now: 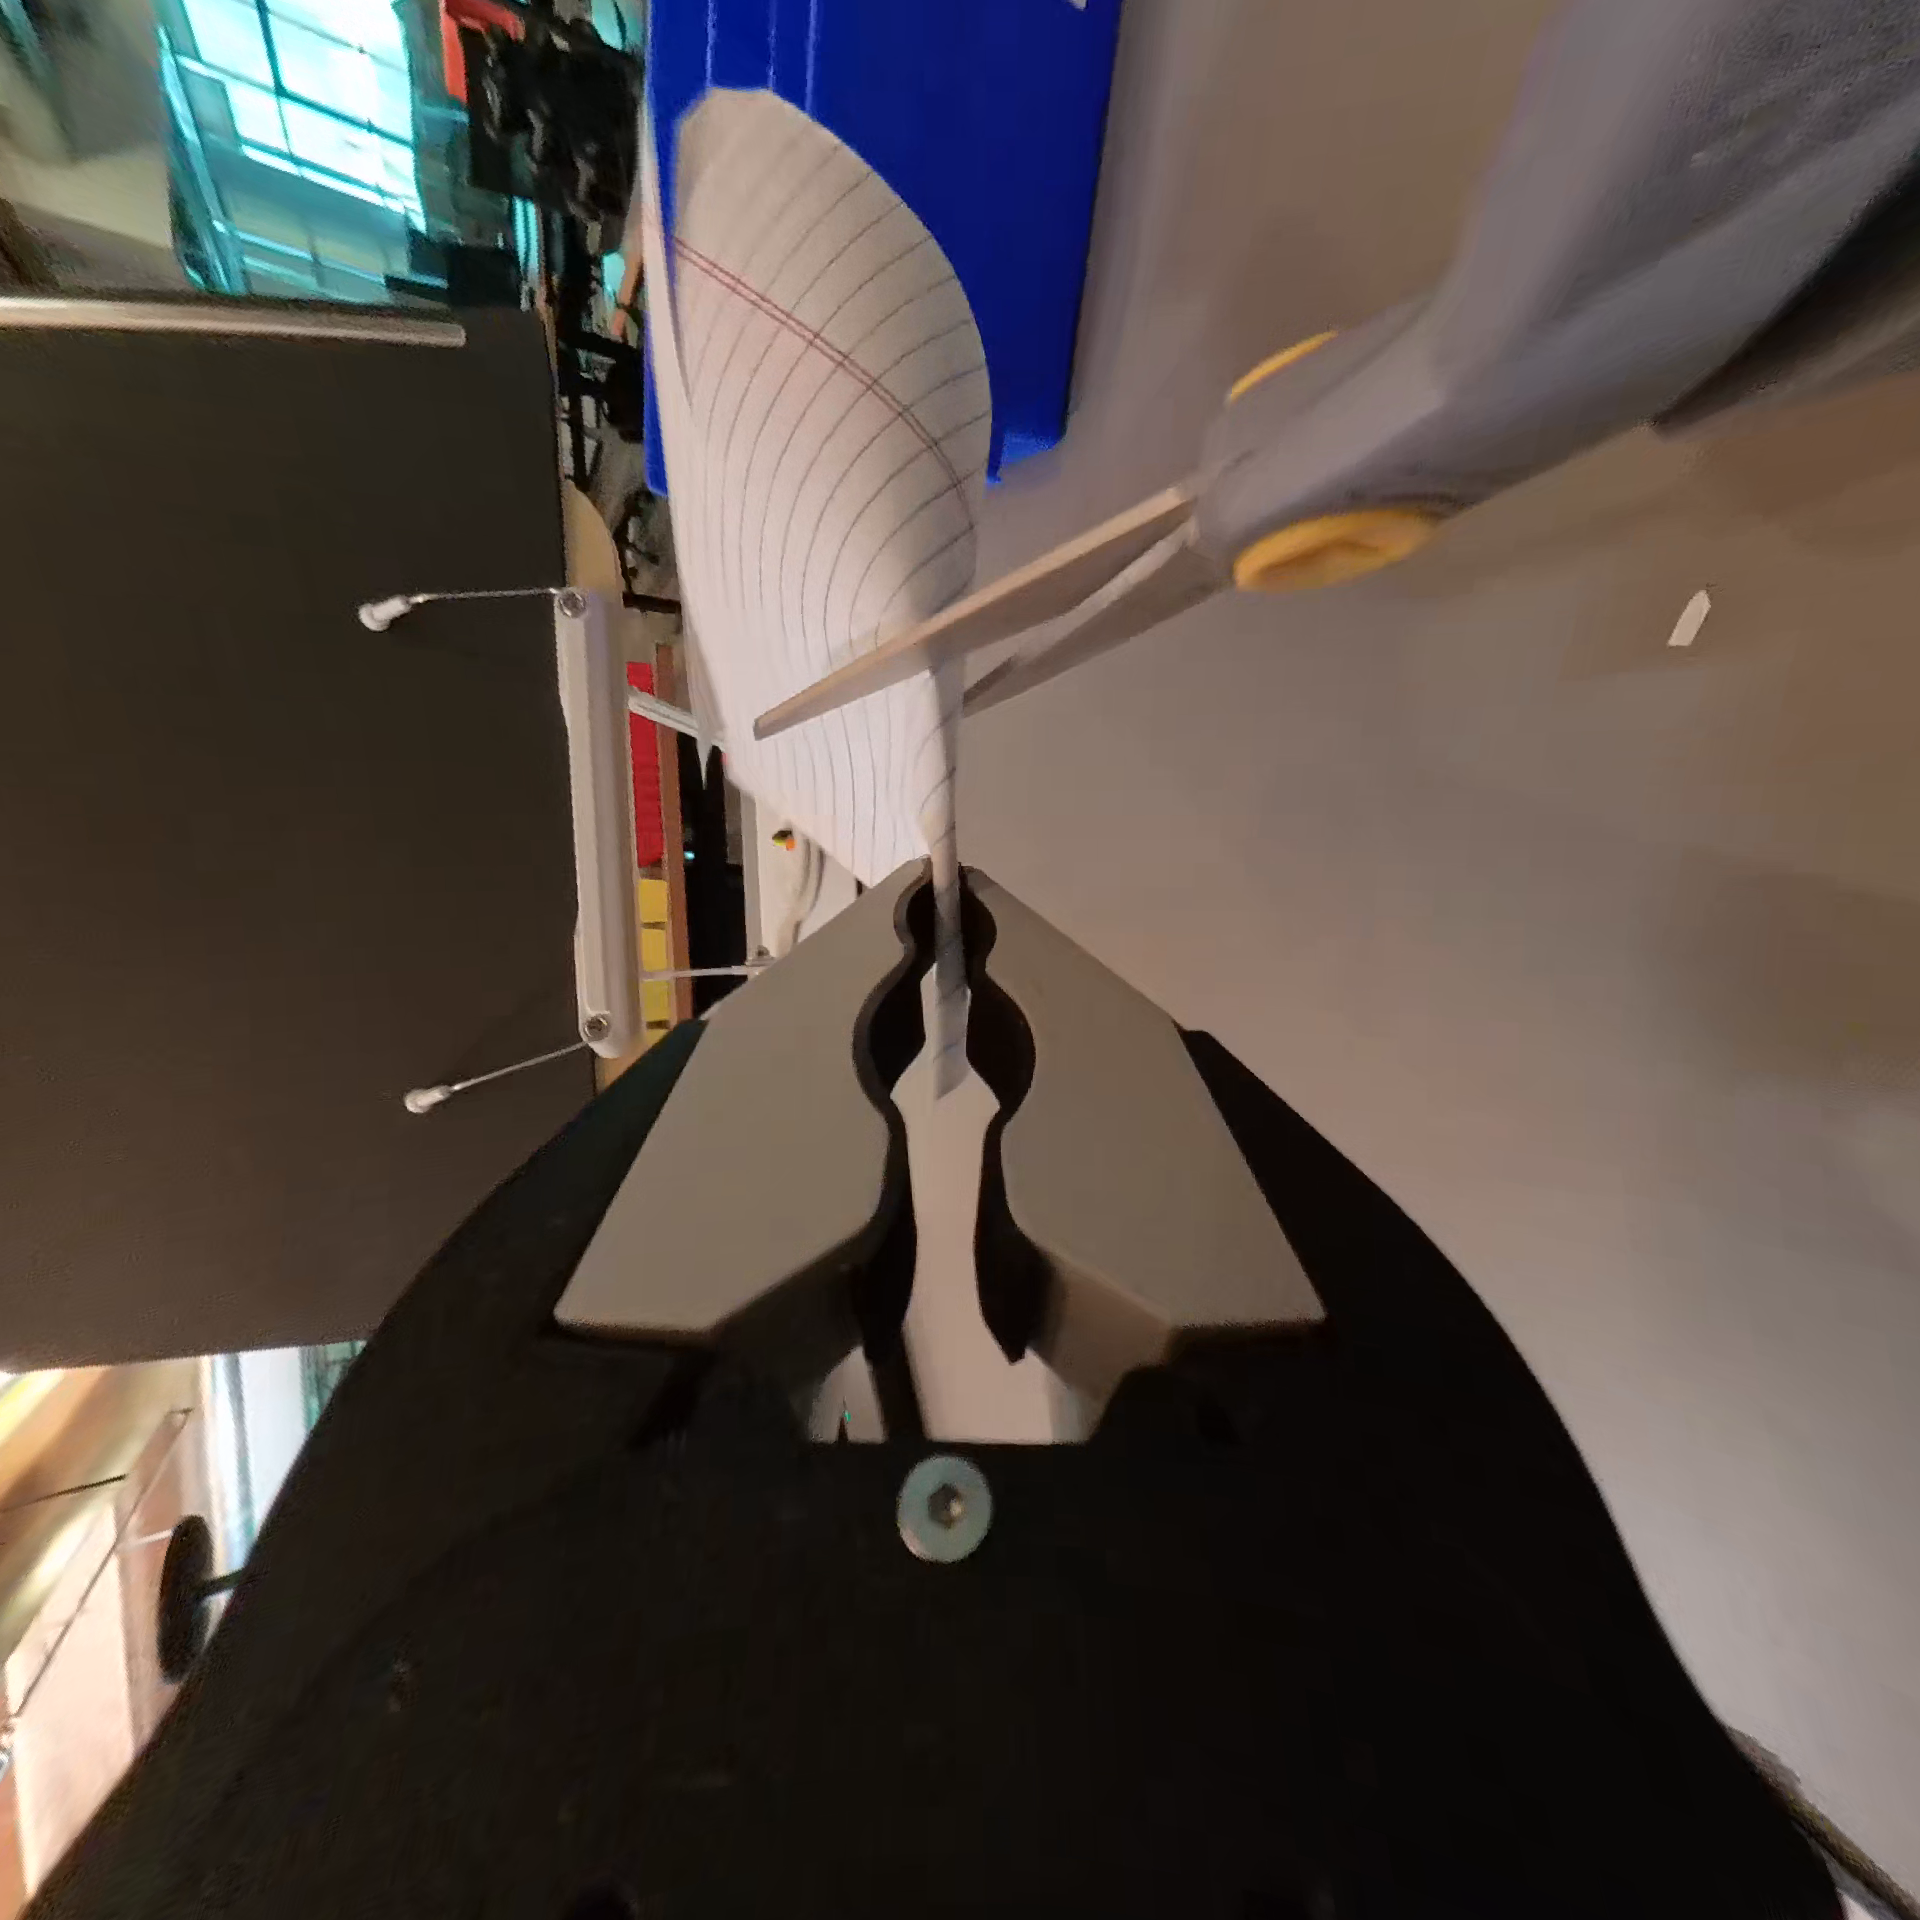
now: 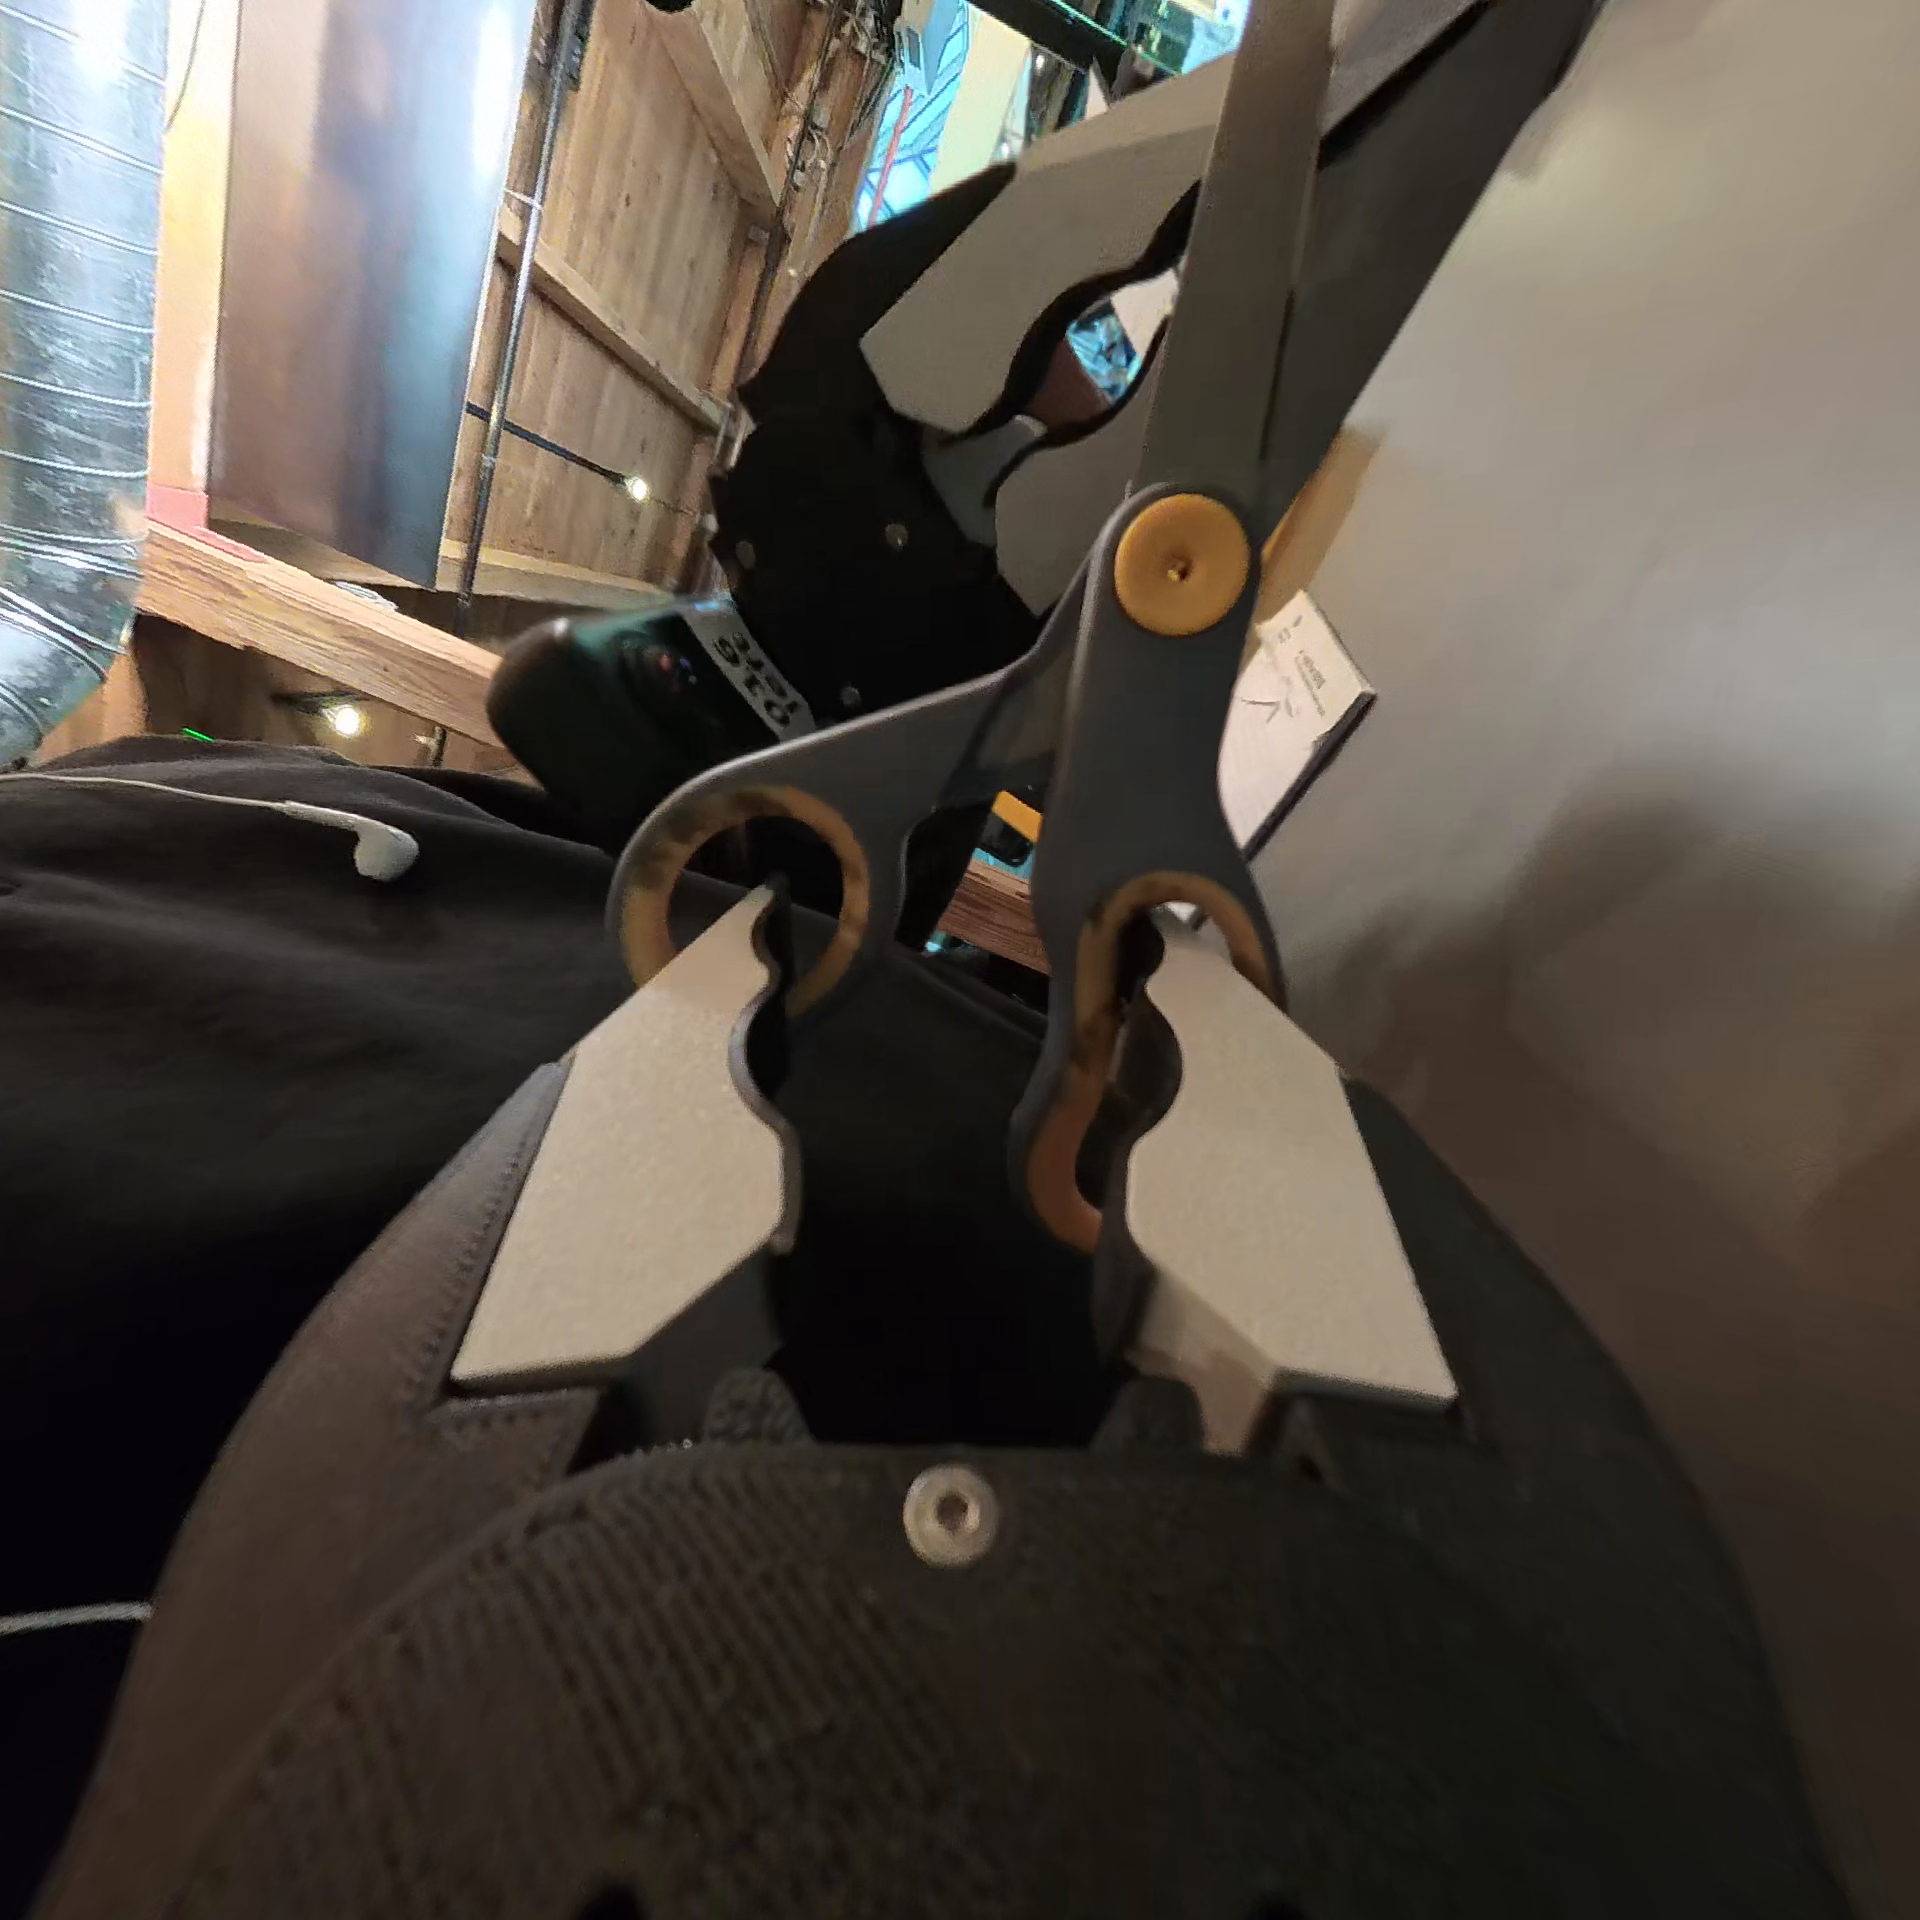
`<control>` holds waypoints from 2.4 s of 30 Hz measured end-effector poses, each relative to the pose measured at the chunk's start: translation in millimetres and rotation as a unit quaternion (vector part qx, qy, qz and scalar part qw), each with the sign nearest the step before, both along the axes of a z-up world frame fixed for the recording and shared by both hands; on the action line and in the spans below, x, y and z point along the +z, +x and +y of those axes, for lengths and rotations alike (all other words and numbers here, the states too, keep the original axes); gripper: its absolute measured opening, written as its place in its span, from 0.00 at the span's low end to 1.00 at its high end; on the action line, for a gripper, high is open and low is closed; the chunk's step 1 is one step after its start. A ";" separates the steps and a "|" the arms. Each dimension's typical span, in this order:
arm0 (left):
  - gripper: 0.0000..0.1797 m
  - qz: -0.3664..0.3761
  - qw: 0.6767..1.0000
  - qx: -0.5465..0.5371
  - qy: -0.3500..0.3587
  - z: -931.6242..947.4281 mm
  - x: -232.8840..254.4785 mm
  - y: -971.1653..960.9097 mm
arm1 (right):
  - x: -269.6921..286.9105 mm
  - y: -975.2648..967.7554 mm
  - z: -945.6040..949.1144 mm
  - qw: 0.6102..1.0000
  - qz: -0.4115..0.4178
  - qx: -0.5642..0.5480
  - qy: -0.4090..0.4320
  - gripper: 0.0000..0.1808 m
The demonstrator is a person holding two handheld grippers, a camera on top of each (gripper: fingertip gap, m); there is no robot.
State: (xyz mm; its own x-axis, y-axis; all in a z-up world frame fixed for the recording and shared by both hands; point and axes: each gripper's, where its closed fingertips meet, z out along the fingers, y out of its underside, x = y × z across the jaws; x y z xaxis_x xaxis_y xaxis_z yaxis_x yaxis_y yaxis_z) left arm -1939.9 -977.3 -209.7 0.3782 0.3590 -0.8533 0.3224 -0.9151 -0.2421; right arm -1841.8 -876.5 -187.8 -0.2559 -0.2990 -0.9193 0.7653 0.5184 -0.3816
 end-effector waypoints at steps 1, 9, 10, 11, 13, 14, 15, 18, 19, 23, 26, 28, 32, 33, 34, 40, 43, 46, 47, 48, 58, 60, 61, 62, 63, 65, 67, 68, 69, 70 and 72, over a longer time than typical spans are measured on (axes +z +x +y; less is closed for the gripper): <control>0.00 0.002 1.000 -0.006 -0.003 2.2 1.0 0.9 | 1.5 -0.3 0.2 1.000 -0.008 -0.001 -0.003 0.34; 0.00 0.020 0.999 -0.025 -0.019 9.7 8.7 2.0 | 7.7 -3.0 2.5 0.998 -0.053 -0.011 -0.021 0.29; 0.00 0.021 0.999 -0.026 -0.019 10.4 9.4 1.9 | 8.5 -2.5 2.7 0.998 -0.058 -0.011 -0.024 0.27; 0.00 0.022 0.999 -0.026 -0.019 10.9 10.1 1.6 | 8.5 -1.9 2.7 0.998 -0.059 -0.010 -0.024 0.26; 0.00 0.024 0.999 -0.028 -0.019 12.0 11.5 1.1 | 8.4 0.2 2.7 0.998 -0.057 -0.008 -0.024 0.24; 0.00 0.025 0.999 -0.028 -0.019 12.4 12.0 1.1 | 8.2 1.3 2.6 0.998 -0.057 -0.008 -0.024 0.23; 0.00 0.026 0.999 -0.029 -0.019 12.9 12.6 1.1 | 8.3 1.8 2.6 0.998 -0.057 -0.008 -0.024 0.23; 0.00 0.029 0.999 -0.031 -0.021 14.2 14.4 1.5 | 9.1 2.6 3.6 0.998 -0.056 -0.009 -0.026 0.19; 0.00 0.030 0.999 -0.032 -0.021 14.7 14.9 1.7 | 9.2 3.3 3.9 0.998 -0.054 -0.008 -0.026 0.18; 0.00 0.042 0.998 -0.036 -0.028 16.1 19.5 2.6 | 9.6 4.2 4.4 0.999 -0.044 -0.008 -0.025 0.18; 0.00 0.051 0.997 -0.044 -0.034 16.5 24.3 3.4 | 9.0 0.6 4.4 0.998 -0.058 -0.015 -0.026 0.23; 0.00 0.053 0.996 -0.057 -0.037 18.7 26.8 5.1 | 8.7 2.2 6.8 0.998 -0.062 -0.006 -0.031 0.23; 0.00 0.047 0.994 -0.086 -0.050 24.6 25.8 9.4 | 8.6 2.8 5.2 0.998 -0.062 -0.006 -0.031 0.23; 0.00 0.047 0.993 -0.090 -0.054 25.6 25.2 10.1 | 10.2 3.3 5.2 0.997 -0.063 -0.003 -0.035 0.23; 0.00 0.046 0.993 -0.093 -0.057 26.5 24.8 10.7 | 11.7 3.6 5.3 0.997 -0.067 0.000 -0.039 0.23; 0.00 0.048 0.993 -0.097 -0.049 23.0 25.9 11.0 | 8.3 4.5 4.8 0.998 -0.049 0.002 -0.025 0.19; 0.00 0.060 0.996 -0.072 -0.008 18.1 29.9 7.7 | 10.2 -1.0 3.6 0.999 -0.045 -0.013 -0.027 0.18; 0.07 0.096 0.992 -0.030 0.071 10.9 39.0 5.4 | 11.3 -7.7 3.0 0.998 -0.046 -0.030 -0.030 0.18; 0.13 0.087 0.990 -0.006 0.108 6.3 36.4 6.6 | 11.9 -10.3 3.5 0.998 -0.048 -0.034 -0.032 0.18; 0.20 0.074 0.985 0.021 0.156 2.0 32.9 8.7 | 10.8 -12.8 3.8 0.998 -0.041 -0.041 -0.029 0.18; 0.62 -0.105 0.410 0.113 0.899 34.8 37.7 21.1 | 27.3 -4.1 -8.4 0.995 0.046 -0.046 -0.074 0.18; 0.55 -0.109 0.280 0.071 0.951 30.3 54.5 18.7 | 30.3 1.6 -11.8 0.995 0.049 -0.036 -0.082 0.18; 0.51 -0.108 0.241 0.053 0.963 28.1 61.2 18.5 | 30.0 4.1 -12.9 0.995 0.053 -0.031 -0.082 0.18; 0.48 -0.108 0.227 0.045 0.967 28.1 64.5 18.4 | 29.3 6.7 -13.5 0.995 0.057 -0.027 -0.082 0.18; 0.44 -0.111 0.229 0.040 0.966 30.6 66.7 19.0 | 28.7 8.8 -13.9 0.995 0.059 -0.024 -0.082 0.18; 0.33 -0.116 0.247 0.040 0.961 35.6 67.7 19.5 | 27.9 11.6 -14.4 0.995 0.060 -0.022 -0.082 0.18; 0.06 -0.090 0.254 0.042 0.962 29.4 70.3 18.7 | 27.1 13.0 -14.8 0.995 0.057 -0.021 -0.081 0.18; 0.00 -0.076 0.257 0.043 0.963 25.0 71.5 18.3 | 26.0 13.2 -14.9 0.995 0.056 -0.021 -0.079 0.18; 0.00 -0.071 0.263 0.046 0.961 22.9 71.2 18.3 | 25.4 13.4 -15.0 0.995 0.055 -0.020 -0.079 0.18; 0.00 -0.072 0.272 0.047 0.959 23.3 70.3 18.6 | 24.8 13.8 -15.0 0.995 0.055 -0.020 -0.078 0.18; 0.00 -0.068 0.281 0.053 0.956 22.1 69.0 19.2 | 22.6 14.6 -15.9 0.995 0.058 -0.019 -0.073 0.18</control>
